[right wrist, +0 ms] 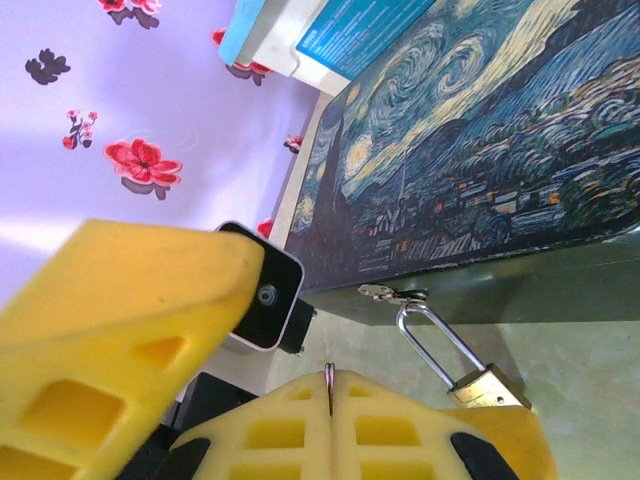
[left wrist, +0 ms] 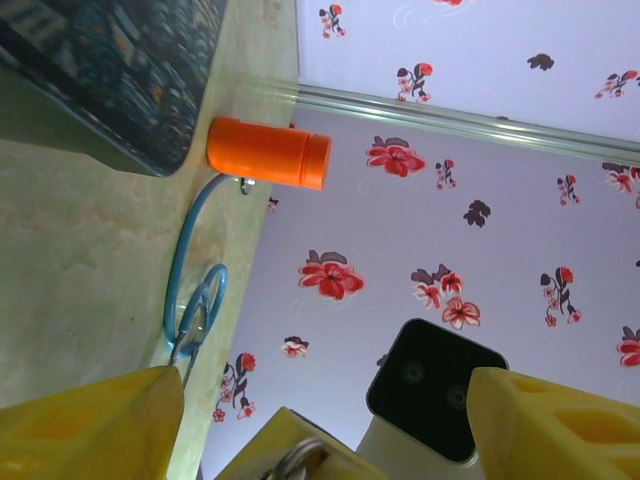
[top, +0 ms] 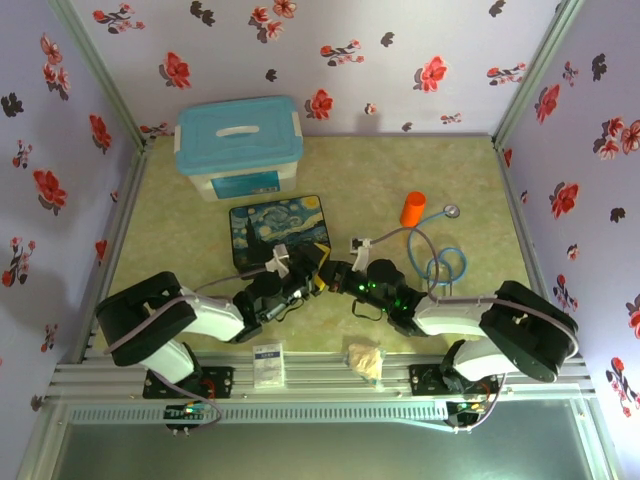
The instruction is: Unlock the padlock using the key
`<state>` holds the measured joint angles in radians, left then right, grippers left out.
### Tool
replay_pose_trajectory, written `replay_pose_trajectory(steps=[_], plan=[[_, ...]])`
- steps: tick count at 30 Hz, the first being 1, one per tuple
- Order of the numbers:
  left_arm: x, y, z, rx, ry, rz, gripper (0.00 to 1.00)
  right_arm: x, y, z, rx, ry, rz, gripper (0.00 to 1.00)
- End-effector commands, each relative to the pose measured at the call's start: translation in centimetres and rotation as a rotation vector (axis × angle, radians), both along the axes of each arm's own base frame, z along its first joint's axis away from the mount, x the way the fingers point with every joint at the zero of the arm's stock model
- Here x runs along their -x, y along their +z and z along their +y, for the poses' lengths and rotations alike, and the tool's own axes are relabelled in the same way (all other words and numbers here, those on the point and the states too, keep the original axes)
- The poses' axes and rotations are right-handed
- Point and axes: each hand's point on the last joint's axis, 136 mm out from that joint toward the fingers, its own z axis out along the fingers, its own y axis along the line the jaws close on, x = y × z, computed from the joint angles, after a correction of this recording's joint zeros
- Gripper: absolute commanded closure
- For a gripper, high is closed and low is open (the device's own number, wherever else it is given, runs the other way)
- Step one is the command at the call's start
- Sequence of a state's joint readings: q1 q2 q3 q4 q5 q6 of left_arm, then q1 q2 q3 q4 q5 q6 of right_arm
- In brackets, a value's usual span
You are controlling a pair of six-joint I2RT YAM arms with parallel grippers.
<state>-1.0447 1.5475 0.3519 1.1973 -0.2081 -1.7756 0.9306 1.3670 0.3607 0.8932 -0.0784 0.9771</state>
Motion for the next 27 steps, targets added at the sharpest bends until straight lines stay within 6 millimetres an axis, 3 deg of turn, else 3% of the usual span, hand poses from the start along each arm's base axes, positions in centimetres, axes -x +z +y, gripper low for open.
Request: replay_pose_trajectory(steps=[1, 6, 11, 19, 27], plan=[[0.0, 0.6, 1.3, -0.005, 0.045, -0.022, 0.29, -0.3, 0.6, -0.3, 0.001, -0.031, -0.028, 1.00], [-0.5, 0.0, 2.3, -0.026, 0.084, -0.019, 0.33, -0.2, 0.3, -1.1, 0.039, -0.046, -0.029, 1.00], [-0.3, -0.2, 1.1, -0.051, 0.035, -0.040, 0.42, 0.2, 0.0, -1.0, 0.064, -0.027, -0.030, 1.00], [-0.6, -1.0, 1.6, -0.072, 0.056, -0.035, 0.52, 0.2, 0.2, -1.2, 0.061, -0.028, -0.033, 1.00], [-0.5, -1.7, 1.4, -0.080, 0.047, -0.028, 0.74, 0.3, -0.3, -1.2, 0.072, -0.021, -0.026, 1.00]])
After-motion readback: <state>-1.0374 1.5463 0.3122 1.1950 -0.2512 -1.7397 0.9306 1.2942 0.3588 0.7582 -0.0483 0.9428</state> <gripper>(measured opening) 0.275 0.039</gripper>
